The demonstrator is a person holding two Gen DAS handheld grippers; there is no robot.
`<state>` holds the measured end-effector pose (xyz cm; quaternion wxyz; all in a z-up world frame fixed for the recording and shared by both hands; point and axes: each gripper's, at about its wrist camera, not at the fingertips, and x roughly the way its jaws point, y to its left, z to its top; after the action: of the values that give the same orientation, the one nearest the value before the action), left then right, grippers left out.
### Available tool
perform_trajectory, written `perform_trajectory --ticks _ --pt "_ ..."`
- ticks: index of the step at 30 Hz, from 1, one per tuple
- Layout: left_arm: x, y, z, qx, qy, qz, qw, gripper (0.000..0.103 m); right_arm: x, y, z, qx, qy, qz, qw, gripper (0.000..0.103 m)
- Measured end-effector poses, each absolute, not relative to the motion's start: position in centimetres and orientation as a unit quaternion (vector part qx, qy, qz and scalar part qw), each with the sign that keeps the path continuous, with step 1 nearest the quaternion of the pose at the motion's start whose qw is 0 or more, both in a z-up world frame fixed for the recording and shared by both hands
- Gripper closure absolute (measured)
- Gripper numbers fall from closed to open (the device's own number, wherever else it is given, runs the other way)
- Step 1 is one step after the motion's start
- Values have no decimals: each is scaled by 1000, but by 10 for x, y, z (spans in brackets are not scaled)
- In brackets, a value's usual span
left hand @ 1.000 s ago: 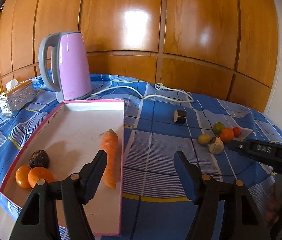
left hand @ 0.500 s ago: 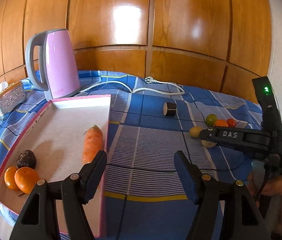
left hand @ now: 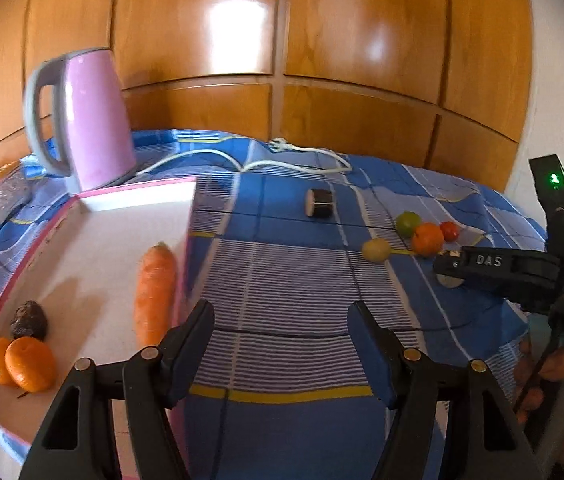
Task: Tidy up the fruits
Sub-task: 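Grasp the white chunk with the right gripper while the left gripper grasps the small yellow fruit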
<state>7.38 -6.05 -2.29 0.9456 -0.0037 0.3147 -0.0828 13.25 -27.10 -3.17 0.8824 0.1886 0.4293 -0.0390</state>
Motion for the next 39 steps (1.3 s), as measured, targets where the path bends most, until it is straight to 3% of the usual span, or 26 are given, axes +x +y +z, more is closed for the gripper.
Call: perform_trajectory --ticks 3,6,32,36,39 --pt "80 -73 -25 10 326 -110 939 51 133 -272 -31 184 429 -42 883 63" --pt "91 -83 -28 8 342 -132 930 56 134 -273 -31 187 428 -42 883 63" --pt "201 -148 -49 -32 431 -200 879 59 136 -287 -33 230 425 -26 875 62" --pt "207 -152 -51 -32 433 -192 880 72 137 -283 -34 218 428 -28 877 62" --pt "208 -148 -53 -45 433 -194 879 73 139 -278 -34 195 431 -32 881 62"
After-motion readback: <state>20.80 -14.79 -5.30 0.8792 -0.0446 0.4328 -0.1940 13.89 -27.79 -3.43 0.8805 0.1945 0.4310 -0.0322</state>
